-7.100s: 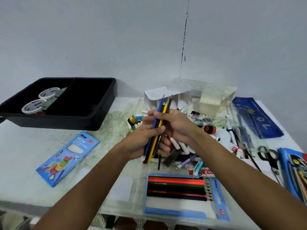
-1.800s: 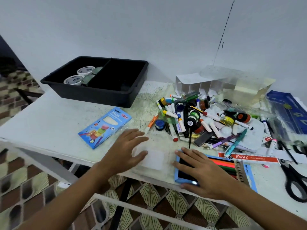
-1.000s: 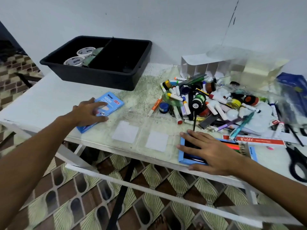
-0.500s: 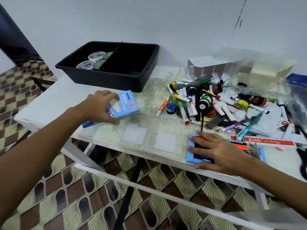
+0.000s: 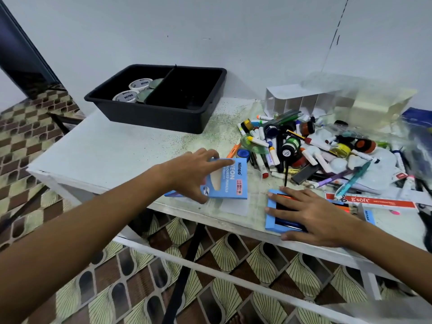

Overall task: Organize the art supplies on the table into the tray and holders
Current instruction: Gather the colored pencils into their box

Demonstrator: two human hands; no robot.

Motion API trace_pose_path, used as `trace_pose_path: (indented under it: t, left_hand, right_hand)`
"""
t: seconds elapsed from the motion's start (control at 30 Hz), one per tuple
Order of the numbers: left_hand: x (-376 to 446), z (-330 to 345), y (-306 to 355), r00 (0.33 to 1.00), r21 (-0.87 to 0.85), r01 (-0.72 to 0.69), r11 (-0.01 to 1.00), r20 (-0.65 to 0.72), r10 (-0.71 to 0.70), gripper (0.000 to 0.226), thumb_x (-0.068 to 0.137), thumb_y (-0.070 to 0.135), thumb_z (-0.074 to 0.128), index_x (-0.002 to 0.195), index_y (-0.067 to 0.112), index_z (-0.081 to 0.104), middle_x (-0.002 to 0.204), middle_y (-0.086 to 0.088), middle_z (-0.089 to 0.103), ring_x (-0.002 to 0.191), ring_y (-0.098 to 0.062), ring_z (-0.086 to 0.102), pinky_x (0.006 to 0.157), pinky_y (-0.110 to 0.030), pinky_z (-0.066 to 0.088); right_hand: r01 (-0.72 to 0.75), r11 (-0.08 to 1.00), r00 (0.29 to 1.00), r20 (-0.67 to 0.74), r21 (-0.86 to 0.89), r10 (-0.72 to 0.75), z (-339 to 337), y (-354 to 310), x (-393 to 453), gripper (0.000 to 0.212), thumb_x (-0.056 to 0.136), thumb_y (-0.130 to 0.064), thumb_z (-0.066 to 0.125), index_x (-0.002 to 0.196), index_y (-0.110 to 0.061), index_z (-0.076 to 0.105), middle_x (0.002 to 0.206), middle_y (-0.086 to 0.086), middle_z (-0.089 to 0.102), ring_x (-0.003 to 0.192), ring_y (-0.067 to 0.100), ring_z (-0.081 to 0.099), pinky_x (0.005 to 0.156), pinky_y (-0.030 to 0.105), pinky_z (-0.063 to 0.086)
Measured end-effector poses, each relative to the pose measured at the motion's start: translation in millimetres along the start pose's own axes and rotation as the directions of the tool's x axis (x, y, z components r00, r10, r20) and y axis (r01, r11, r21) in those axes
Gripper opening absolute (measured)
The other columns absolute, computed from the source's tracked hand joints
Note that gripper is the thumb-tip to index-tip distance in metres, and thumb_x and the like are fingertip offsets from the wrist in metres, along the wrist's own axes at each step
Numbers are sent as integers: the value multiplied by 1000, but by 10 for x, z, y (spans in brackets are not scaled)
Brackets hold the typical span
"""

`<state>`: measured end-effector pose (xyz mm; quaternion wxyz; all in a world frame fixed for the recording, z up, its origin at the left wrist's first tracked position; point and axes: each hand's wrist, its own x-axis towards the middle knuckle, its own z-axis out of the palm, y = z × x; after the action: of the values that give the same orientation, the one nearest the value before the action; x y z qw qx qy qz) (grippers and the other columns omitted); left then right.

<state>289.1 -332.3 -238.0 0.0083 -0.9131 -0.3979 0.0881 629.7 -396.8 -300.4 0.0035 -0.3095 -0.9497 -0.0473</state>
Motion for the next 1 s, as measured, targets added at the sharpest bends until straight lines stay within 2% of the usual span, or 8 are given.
trace_pose_path:
  t: [0.17, 0.3, 0.47, 0.6, 0.73, 0.8, 0.93, 1.0]
  left_hand:
    - [-123, 41, -245, 981, -158, 187, 969, -26, -194, 99, 72, 45, 75, 152, 33, 17, 144, -4, 31, 128, -23, 34, 98, -38, 43]
    - [-243, 71, -361, 961, -250, 273, 929, 22, -276, 106, 73, 42, 76, 153, 35, 6, 147, -4, 28, 131, -23, 28, 102, -39, 39]
    - [-206, 5, -199, 978, -189, 207, 960, 38, -203, 127, 66, 44, 80, 152, 29, -11, 136, -1, 34, 122, -18, 32, 94, -32, 44]
    - [-111, -87, -7, 999, -74, 53, 996, 8, -53, 122, 61, 55, 75, 153, 17, 5, 132, -4, 35, 115, -20, 41, 89, -30, 44]
    - [-28, -104, 187, 998, -44, -47, 998, 42, 49, 118, 65, 53, 77, 152, 15, 6, 138, -5, 31, 119, -17, 34, 90, -25, 38]
    - [-6, -98, 258, 995, -53, -63, 997, 70, 67, 121, 65, 51, 78, 152, 18, 0, 144, -4, 26, 124, -17, 29, 90, -24, 38]
    - [28, -109, 358, 988, -59, -88, 994, 123, 95, 136, 65, 48, 82, 147, 33, -26, 143, -2, 20, 122, -17, 26, 85, -24, 41]
    - [54, -125, 394, 986, -39, -117, 992, 115, 120, 136, 65, 48, 81, 147, 33, -26, 143, -2, 19, 123, -18, 26, 87, -28, 45]
  right_hand:
    - [-2, 1000, 999, -35, 1, 2, 21, -12, -13, 60, 95, -68, 29, 144, -34, 40, 151, 2, 39, 136, 31, 41, 96, 47, 48]
    - [9, 1000, 998, -55, -6, -10, 27, -8, -11, 59, 95, -67, 30, 141, -32, 45, 150, 2, 42, 134, 31, 45, 92, 46, 51]
    - [40, 999, 996, -85, -31, -42, 28, 7, 5, 59, 96, -64, 31, 135, -26, 54, 145, 7, 48, 129, 34, 49, 89, 47, 52]
    - [40, 998, 988, -148, -50, -47, 26, 6, -1, 59, 97, -61, 33, 130, -20, 60, 142, 9, 51, 125, 37, 52, 88, 49, 52]
    - [30, 999, 971, -235, -38, -39, 8, 9, -19, 58, 97, -59, 37, 124, -15, 63, 138, 13, 55, 122, 40, 54, 86, 51, 51]
    - [26, 1000, 963, -269, -18, -30, -6, 12, -26, 57, 96, -58, 41, 124, -14, 63, 138, 14, 54, 123, 41, 53, 85, 51, 51]
    - [47, 999, 944, -328, 10, -41, -40, -3, -13, 53, 95, -57, 45, 129, -17, 53, 140, 14, 52, 126, 41, 50, 88, 50, 50]
    - [57, 998, 935, -351, 23, -45, -57, -18, 7, 52, 95, -57, 44, 130, -19, 50, 141, 13, 52, 128, 40, 49, 89, 49, 49]
